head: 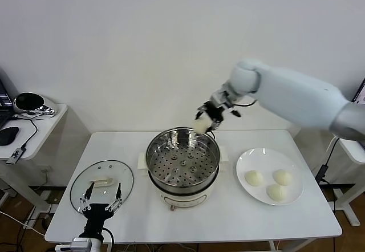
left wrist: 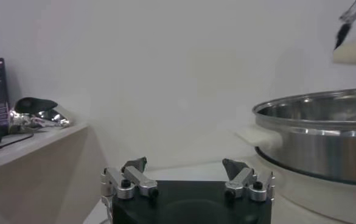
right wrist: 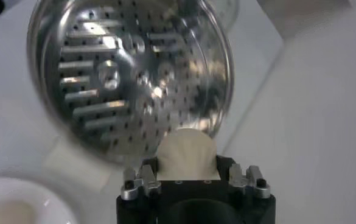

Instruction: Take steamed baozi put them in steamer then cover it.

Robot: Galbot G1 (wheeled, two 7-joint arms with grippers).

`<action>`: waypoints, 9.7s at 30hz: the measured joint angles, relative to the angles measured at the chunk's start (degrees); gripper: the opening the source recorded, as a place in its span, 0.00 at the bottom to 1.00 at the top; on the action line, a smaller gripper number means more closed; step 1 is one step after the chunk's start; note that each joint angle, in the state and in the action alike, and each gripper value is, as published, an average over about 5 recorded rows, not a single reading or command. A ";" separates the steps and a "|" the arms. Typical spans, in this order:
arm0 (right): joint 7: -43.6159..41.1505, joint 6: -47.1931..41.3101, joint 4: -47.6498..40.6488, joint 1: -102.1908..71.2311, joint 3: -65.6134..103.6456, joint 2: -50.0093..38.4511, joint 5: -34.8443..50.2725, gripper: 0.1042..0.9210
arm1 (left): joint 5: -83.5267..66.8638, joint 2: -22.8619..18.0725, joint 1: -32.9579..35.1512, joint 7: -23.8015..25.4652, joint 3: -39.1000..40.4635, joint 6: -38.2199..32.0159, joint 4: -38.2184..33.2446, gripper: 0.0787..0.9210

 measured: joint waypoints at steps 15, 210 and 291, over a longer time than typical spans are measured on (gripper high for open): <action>3.21 12.80 -8.01 -4.56 -1.61 8.54 -14.70 0.61 | -0.03 -0.59 -0.11 -0.12 -0.52 -0.07 -0.15 0.88; 16.93 -57.08 1.87 -4.70 -5.51 15.85 26.08 0.85 | 2.01 0.55 -2.50 0.27 0.55 0.81 -1.40 0.88; -4.58 -31.22 13.55 -38.29 25.52 -35.97 -19.47 0.65 | 5.29 -1.12 -0.15 0.23 0.41 0.59 -0.69 0.88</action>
